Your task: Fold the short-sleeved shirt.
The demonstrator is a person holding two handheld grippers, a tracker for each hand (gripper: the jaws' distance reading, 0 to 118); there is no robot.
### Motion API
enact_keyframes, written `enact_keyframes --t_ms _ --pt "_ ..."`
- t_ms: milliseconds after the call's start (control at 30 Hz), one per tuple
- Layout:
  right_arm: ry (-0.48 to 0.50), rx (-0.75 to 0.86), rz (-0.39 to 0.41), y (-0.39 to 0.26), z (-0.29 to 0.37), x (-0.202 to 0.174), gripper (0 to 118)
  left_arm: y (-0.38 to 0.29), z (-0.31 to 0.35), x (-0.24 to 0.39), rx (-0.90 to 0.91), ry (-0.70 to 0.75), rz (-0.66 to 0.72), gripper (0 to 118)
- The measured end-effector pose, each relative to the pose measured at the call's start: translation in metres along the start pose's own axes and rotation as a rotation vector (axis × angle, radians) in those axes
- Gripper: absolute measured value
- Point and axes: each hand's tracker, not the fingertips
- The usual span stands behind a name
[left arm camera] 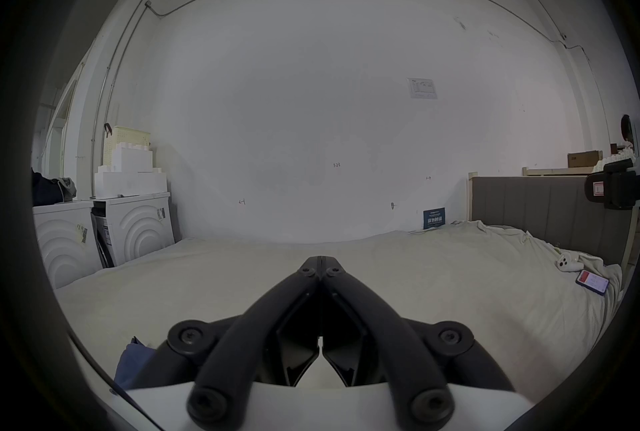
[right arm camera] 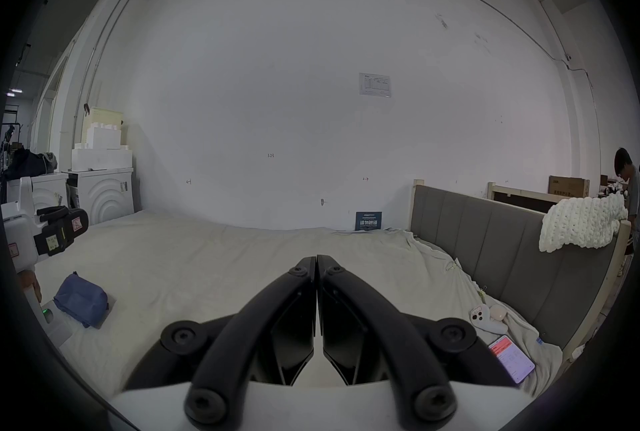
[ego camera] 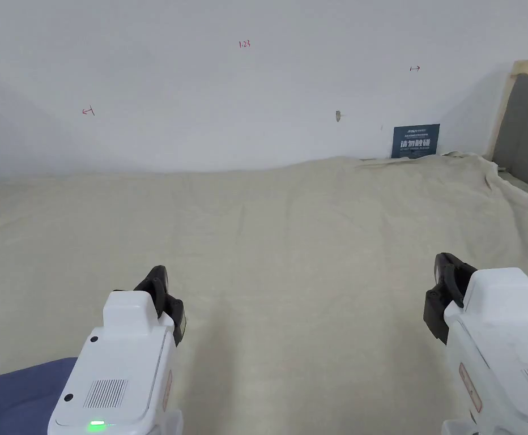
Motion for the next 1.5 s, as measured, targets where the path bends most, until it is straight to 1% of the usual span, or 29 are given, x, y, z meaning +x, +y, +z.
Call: enact_keyframes --t_ms 267,300,400,433,500,533,567,600,667,700,733,767,833,1500 --pt "-0.001 0.003 0.001 0.001 -0.001 -0.001 1 0.0 0.0 -0.003 0.005 0.012 0.009 0" --pt "-0.002 0.002 0.004 0.002 -0.001 -0.001 1 0.0 0.0 -0.003 0.005 0.011 0.013 1" --pt "-0.005 -0.008 0.007 0.004 -0.002 -0.002 7 0.0 -0.002 -0.005 -0.012 0.018 0.034 13" --pt "-0.014 -0.004 0.005 0.004 -0.001 -0.002 7 0.0 -0.003 -0.007 -0.017 0.021 0.043 13" --pt "-0.012 -0.007 0.003 0.005 -0.002 -0.001 28 -0.001 -0.005 -0.009 -0.031 0.028 0.064 50" --pt "-0.008 -0.01 -0.002 0.005 -0.002 0.0 38 -0.001 -0.005 -0.011 -0.033 0.021 0.073 67" --pt "-0.014 -0.012 -0.005 0.005 -0.002 0.0 55 -0.002 -0.005 -0.013 -0.032 0.018 0.08 78" --pt "-0.015 -0.012 -0.004 0.005 -0.003 0.0 71 -0.002 -0.005 -0.013 -0.036 0.017 0.083 86" --pt "-0.024 -0.012 0.001 0.006 -0.003 0.0 101 -0.002 -0.006 -0.013 -0.043 0.017 0.076 106" --pt "-0.023 -0.01 -0.001 0.006 -0.003 0.0 107 -0.002 -0.005 -0.014 -0.04 0.016 0.072 111" --pt "-0.023 -0.008 -0.003 0.006 -0.003 0.0 110 -0.003 -0.005 -0.014 -0.035 0.014 0.069 114" --pt "-0.021 -0.006 -0.005 0.006 -0.002 0.0 110 -0.002 -0.004 -0.014 -0.032 0.011 0.069 117" --pt "-0.021 -0.009 -0.007 0.006 -0.002 -0.001 110 -0.002 -0.004 -0.014 -0.028 0.009 0.07 118" --pt "-0.019 0.002 -0.016 0.007 0.003 -0.002 110 0.001 0.0 -0.012 -0.001 0.011 0.044 118"
